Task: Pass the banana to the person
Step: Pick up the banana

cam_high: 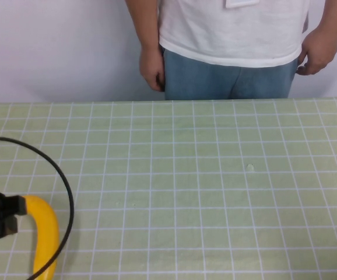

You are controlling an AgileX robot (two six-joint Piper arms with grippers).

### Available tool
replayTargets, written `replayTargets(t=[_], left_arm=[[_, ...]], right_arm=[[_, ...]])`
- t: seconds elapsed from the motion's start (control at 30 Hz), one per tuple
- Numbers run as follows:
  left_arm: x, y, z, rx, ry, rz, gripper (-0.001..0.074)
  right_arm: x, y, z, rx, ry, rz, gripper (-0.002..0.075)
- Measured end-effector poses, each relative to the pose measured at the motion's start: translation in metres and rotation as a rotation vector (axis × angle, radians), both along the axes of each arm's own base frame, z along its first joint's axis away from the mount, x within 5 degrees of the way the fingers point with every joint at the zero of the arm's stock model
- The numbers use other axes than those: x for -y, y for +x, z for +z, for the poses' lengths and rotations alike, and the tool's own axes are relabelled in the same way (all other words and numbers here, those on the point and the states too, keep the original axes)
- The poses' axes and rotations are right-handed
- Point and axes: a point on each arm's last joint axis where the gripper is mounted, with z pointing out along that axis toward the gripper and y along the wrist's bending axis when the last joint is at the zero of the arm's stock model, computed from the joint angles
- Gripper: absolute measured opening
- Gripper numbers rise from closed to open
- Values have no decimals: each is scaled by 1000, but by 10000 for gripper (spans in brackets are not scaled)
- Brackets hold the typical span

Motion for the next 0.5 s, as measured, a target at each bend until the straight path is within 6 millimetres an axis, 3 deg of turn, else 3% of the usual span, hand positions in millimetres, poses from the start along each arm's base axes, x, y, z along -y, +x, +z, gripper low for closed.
replayTargets(t=[0.2,0.4,0.5], left_arm=[[2,15,-20,-15,16,-21,347],[6,35,-52,-139,32,-28,568],[10,44,-69,-181,21,-36,619]], right_arm=[[0,0,0,0,0,0,-9],[0,0,0,0,0,0,-9],[0,0,0,0,0,0,-9]])
